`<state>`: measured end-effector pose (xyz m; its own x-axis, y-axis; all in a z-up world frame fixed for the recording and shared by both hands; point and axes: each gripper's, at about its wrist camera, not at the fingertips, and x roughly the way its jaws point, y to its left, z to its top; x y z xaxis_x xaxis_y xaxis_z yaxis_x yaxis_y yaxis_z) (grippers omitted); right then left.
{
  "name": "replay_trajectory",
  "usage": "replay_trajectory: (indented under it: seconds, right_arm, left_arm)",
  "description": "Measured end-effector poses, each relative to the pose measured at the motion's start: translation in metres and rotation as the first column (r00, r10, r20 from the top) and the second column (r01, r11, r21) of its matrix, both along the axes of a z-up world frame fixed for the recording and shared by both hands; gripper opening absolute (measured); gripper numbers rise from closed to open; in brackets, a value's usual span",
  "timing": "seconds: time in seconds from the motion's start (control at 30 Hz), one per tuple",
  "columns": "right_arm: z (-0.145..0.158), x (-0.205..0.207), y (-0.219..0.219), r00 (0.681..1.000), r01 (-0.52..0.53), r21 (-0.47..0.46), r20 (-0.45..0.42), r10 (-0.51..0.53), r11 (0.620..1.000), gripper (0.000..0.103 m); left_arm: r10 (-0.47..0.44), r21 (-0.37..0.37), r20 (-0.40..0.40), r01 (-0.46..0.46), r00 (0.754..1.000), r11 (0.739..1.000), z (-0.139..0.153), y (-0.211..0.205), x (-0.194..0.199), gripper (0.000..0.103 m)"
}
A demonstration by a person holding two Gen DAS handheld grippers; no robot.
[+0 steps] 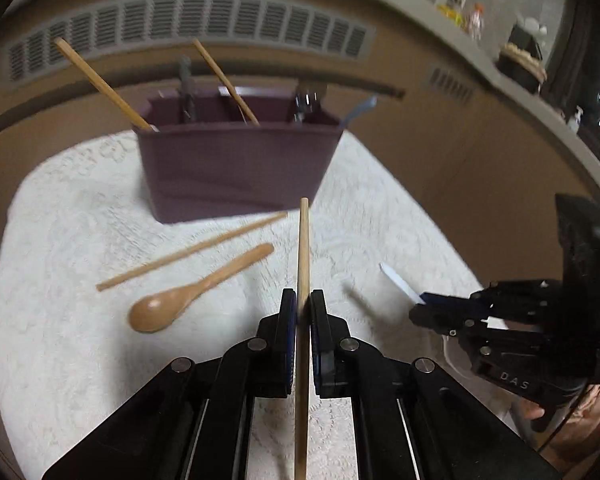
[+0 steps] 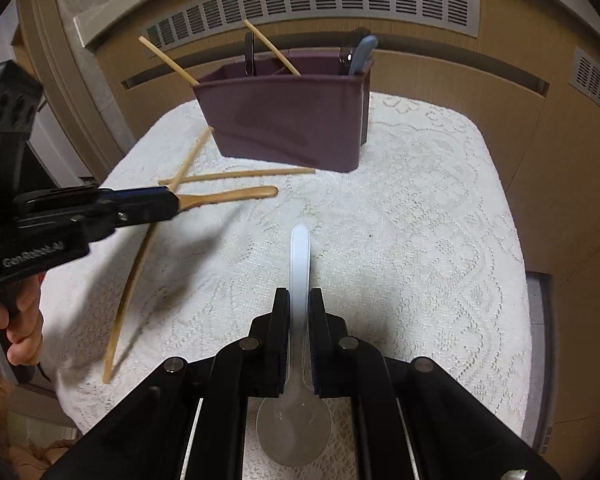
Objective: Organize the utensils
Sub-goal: 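Lift both held utensils over the purple caddy and drop the chopstick in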
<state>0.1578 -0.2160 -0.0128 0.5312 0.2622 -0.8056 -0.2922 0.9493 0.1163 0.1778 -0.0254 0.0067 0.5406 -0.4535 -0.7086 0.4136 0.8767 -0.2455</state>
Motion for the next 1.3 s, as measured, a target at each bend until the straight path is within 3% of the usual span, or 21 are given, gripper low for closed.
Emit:
replay_trajectory:
  seconds: [0.13, 0.23, 0.33, 0.5, 0.63, 0.7, 0.8, 0.97, 1.13, 1.3]
  right_arm:
    - [0.032, -0.005, -0.002, 0.998, -0.017, 0.035, 0.062, 0.015, 0.999, 0.008]
    - [0.078, -0.002, -0.002, 0.986, -0.028, 0.042, 0.166, 0.020, 0.999, 0.008]
    - [0.138, 0.004, -0.004, 0.953, -0.041, 0.063, 0.302, 0.020, 0.997, 0.008]
    - [0.234, 0.025, 0.003, 0.839, -0.034, 0.062, 0.544, -0.005, 0.997, 0.008]
    - [0.265, 0.050, 0.009, 0.788, -0.033, 0.085, 0.615, -0.027, 0.996, 0.008]
    - [0.268, 0.066, 0.010, 0.780, -0.052, 0.134, 0.624, -0.043, 0.990, 0.008]
    - [0.259, 0.088, 0.008, 0.791, -0.061, 0.188, 0.608, -0.067, 0.980, 0.008]
    - [0.221, 0.127, 0.015, 0.838, -0.043, 0.218, 0.539, -0.084, 0.975, 0.008]
    - [0.173, 0.160, 0.030, 0.868, 0.015, 0.159, 0.487, -0.092, 0.987, 0.008]
    - [0.129, 0.190, 0.047, 0.893, 0.073, 0.069, 0.440, -0.096, 0.995, 0.008]
  left_arm:
    - [0.048, -0.053, 0.140, -0.040, 0.989, 0.998, 0.049, 0.013, -0.016, 0.007]
    - [0.057, -0.089, 0.263, -0.035, 0.963, 0.995, 0.101, 0.020, -0.015, 0.007]
    - [0.074, -0.132, 0.388, -0.024, 0.919, 0.991, 0.164, 0.027, -0.006, 0.007]
    - [0.118, -0.172, 0.590, -0.018, 0.799, 0.985, 0.250, 0.022, 0.008, 0.007]
    - [0.146, -0.195, 0.644, -0.023, 0.751, 0.981, 0.282, 0.017, 0.028, 0.007]
    - [0.159, -0.193, 0.655, -0.039, 0.739, 0.980, 0.285, 0.018, 0.039, 0.007]
    - [0.175, -0.204, 0.645, -0.053, 0.743, 0.977, 0.275, 0.019, 0.060, 0.007]
    - [0.185, -0.210, 0.581, -0.073, 0.792, 0.975, 0.233, 0.017, 0.101, 0.007]
    - [0.202, -0.230, 0.510, -0.094, 0.836, 0.969, 0.190, 0.021, 0.140, 0.007]
    - [0.229, -0.236, 0.461, -0.130, 0.858, 0.963, 0.148, 0.022, 0.168, 0.007]
